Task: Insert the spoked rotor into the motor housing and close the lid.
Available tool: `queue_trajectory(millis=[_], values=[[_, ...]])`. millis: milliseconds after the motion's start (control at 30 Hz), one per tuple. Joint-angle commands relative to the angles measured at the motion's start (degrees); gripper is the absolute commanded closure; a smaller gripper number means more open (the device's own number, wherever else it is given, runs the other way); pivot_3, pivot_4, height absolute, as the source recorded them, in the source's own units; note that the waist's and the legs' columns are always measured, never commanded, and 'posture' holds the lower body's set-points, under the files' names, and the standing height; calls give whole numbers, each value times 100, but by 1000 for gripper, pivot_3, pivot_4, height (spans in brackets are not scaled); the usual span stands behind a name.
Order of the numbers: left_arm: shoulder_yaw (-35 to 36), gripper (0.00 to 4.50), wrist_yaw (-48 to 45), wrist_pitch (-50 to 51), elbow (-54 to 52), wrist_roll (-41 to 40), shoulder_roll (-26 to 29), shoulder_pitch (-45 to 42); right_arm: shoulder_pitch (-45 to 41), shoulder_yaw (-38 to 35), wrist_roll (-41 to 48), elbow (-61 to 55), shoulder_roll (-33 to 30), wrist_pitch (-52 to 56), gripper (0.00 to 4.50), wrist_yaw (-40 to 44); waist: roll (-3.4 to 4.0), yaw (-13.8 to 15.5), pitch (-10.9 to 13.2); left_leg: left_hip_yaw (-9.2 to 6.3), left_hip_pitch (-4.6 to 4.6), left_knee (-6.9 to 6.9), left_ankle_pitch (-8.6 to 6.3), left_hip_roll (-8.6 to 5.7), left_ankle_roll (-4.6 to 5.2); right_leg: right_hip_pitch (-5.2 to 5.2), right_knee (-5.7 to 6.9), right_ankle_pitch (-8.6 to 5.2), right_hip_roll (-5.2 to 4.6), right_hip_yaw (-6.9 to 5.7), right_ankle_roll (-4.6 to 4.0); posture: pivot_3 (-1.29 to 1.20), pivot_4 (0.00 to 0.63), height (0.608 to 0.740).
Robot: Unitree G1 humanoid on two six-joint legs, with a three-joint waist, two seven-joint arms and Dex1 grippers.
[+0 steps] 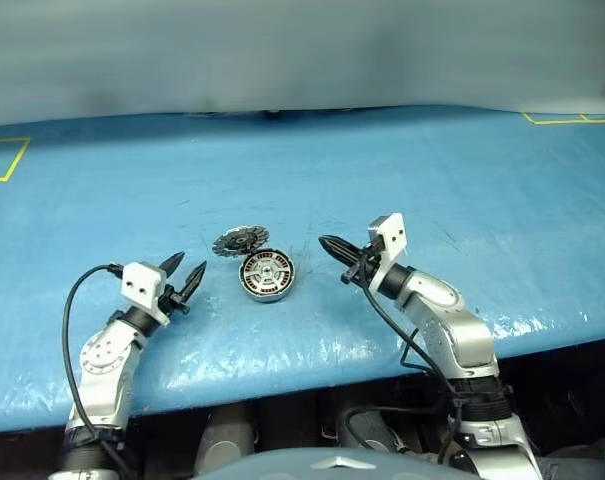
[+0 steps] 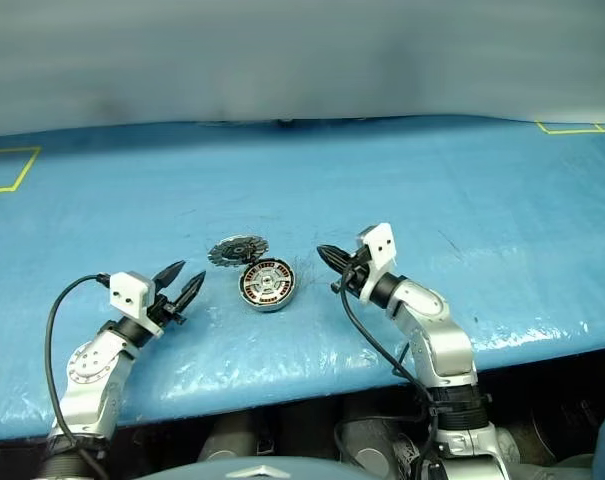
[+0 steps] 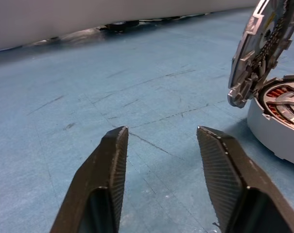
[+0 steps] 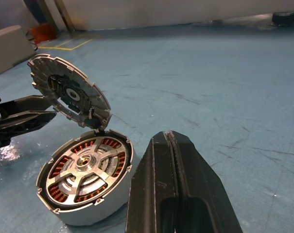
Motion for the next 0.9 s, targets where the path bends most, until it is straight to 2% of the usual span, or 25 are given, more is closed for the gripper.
queue_trajectory(millis=[33, 133, 267, 600, 733, 900], values=[[-42, 3599, 130, 28, 25, 115, -44, -239, 215, 162, 257, -459, -185, 208, 4500, 207, -1, 10, 0, -1, -1, -1, 0, 0, 0, 0, -1, 0, 1, 0, 0, 0, 150, 740], [-50, 4479, 287, 39, 165, 265, -75, -463, 498, 504, 317, -680, -538, 314, 4500, 605, -3, 20, -2, -5, -6, -1, -1, -3, 1, 1, -3, 0, 0, -3, 0, 0, 150, 740], [-25, 4479, 304, 68, 233, 194, -141, -652, 688, 792, 395, -821, -798, 363, 4500, 858, -7, -6, -1, -4, -5, 1, -1, -4, 2, 3, -5, 1, 0, -1, 3, 0, 150, 740], [-62, 4479, -477, 43, 105, -403, -169, -947, 679, 1063, 98, -585, -729, 213, 4500, 561, -12, 16, -1, -6, -7, 3, -2, -8, 4, 4, -7, 3, 0, -1, 5, 0, 150, 740], [-231, 4479, -841, 256, -132, -734, -273, -1092, 664, 1115, 87, -542, -702, 172, 4500, 535, -13, 18, -1, -7, -6, 5, -2, -12, 5, 6, -7, 4, 0, -1, 7, 0, 150, 740], [-470, 4479, -1136, 413, -225, -770, -328, -1143, 678, 1155, 74, -536, -705, 142, 4500, 506, -13, 12, -1, -7, -4, 9, -2, -24, 5, 10, -6, 4, 1, 0, 8, 0, 150, 740]])
